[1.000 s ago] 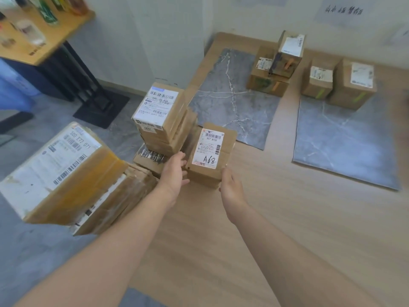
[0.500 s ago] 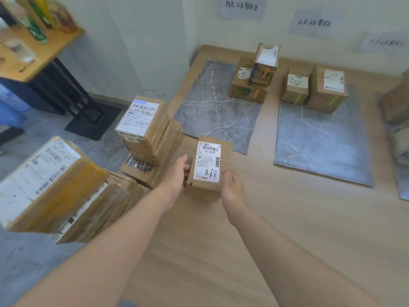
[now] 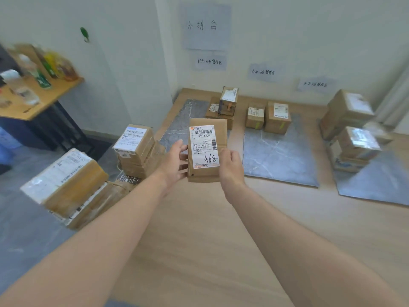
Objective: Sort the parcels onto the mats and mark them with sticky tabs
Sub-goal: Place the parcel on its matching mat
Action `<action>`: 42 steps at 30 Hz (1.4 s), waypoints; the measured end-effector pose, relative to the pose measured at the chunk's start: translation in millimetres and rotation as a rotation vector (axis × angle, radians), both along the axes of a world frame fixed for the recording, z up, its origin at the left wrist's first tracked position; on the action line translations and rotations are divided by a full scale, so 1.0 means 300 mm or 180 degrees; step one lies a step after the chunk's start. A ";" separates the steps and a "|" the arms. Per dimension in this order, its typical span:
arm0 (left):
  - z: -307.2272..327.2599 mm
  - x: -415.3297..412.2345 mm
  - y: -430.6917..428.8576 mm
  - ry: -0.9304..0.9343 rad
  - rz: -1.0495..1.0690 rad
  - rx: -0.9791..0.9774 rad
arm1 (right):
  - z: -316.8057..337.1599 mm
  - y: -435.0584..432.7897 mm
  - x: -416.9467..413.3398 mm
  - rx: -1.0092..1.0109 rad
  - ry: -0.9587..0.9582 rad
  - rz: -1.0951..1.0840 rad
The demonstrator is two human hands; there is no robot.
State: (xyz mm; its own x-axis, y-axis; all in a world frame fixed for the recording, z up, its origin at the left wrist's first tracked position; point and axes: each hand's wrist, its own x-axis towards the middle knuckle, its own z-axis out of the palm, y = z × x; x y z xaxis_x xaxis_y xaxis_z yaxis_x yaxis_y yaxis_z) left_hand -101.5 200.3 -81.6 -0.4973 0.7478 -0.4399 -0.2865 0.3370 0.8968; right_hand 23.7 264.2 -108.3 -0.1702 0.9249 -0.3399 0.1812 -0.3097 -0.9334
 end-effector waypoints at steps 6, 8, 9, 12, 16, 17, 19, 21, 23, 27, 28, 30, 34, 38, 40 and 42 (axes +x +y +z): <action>0.220 0.104 -0.069 0.0213 -0.0285 0.0396 | 0.246 -0.090 0.134 0.0445 0.0148 -0.0230; 0.270 0.137 -0.086 0.0264 -0.0361 0.0455 | 0.300 -0.112 0.172 0.0517 0.0136 -0.0308; 0.301 0.163 -0.109 0.0254 -0.0421 0.0533 | 0.328 -0.136 0.200 0.0581 0.0141 -0.0374; 0.382 0.239 -0.167 0.0295 -0.0600 0.0721 | 0.393 -0.210 0.275 0.0735 0.0246 -0.0583; 0.439 0.326 -0.233 0.0327 -0.0775 0.0825 | 0.446 -0.313 0.380 0.0857 0.0275 -0.0730; 0.451 0.350 -0.246 0.0332 -0.0834 0.0861 | 0.459 -0.334 0.409 0.0907 0.0296 -0.0784; 0.469 0.397 -0.264 0.0338 -0.0945 0.0910 | 0.487 -0.368 0.476 0.0982 0.0329 -0.0862; 0.496 0.449 -0.285 0.0378 -0.1037 0.0953 | 0.523 -0.403 0.541 0.1056 0.0298 -0.0862; 0.525 0.503 -0.295 0.0412 -0.1115 0.1016 | 0.553 -0.422 0.599 0.1117 0.0310 -0.0911; 0.584 0.623 -0.303 0.0427 -0.1180 0.1202 | 0.592 -0.418 0.712 0.1227 0.0375 -0.1029; 0.598 0.657 -0.303 0.0444 -0.1201 0.1244 | 0.601 -0.416 0.747 0.1229 0.0330 -0.1013; 0.624 0.729 -0.301 0.0507 -0.1234 0.1308 | 0.619 -0.411 0.819 0.1285 0.0332 -0.0986; 0.665 0.894 -0.295 0.0563 -0.1219 0.1341 | 0.664 -0.391 0.982 0.1404 0.0424 -0.0910; 0.688 1.062 -0.277 0.0538 -0.1149 0.1402 | 0.696 -0.360 1.151 0.1518 0.0552 -0.0809; 0.690 1.135 -0.265 0.0579 -0.1129 0.1436 | 0.700 -0.335 1.221 0.1530 0.0547 -0.0780; 0.686 1.195 -0.251 0.0562 -0.1100 0.1463 | 0.696 -0.307 1.276 0.1528 0.0541 -0.0764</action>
